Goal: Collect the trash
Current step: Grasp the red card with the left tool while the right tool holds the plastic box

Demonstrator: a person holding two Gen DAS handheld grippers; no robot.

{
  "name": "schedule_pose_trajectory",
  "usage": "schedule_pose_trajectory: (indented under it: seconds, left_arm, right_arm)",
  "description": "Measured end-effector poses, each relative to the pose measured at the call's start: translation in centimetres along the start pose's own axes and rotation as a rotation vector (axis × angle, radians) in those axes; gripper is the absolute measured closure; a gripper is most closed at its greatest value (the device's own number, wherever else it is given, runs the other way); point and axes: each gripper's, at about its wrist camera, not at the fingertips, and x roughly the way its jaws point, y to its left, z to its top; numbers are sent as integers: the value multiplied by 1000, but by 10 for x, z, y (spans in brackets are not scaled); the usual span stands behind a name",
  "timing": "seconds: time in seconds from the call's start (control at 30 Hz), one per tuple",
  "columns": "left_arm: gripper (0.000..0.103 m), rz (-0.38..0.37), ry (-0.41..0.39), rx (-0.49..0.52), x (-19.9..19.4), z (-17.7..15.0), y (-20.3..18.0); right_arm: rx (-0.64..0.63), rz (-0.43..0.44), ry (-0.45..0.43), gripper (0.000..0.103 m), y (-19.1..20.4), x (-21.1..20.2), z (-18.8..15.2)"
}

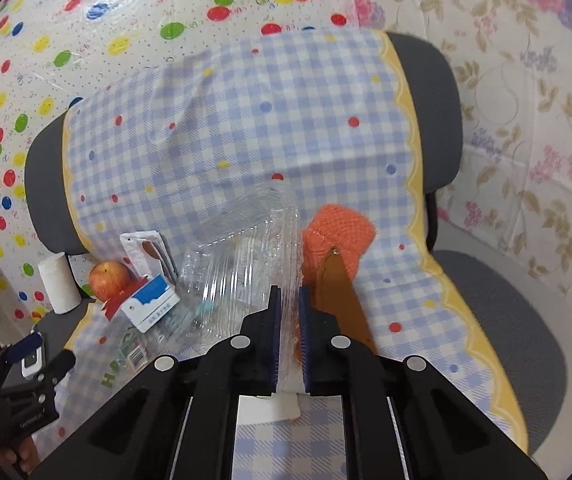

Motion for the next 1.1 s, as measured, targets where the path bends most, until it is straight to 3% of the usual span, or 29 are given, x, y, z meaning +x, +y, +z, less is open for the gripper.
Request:
schedule_pose_trajectory:
  seconds: [0.23,0.43,0.57,1.1]
  left_arm:
    - [31,0,42,6,25,-2,2]
    - [40,35,56,80,46,-2,3]
    - [41,-12,35,43,44,8,11]
    - [40,-13,34,58,68,35,2]
  right_arm:
    - [-57,-20,12,93,-2,-17,-21]
    - [-36,-16,25,93,-9,-12,-22]
    - [-35,-15,24,93,-9,-11,-20]
    - [-52,17,13,93,6,-11,-16]
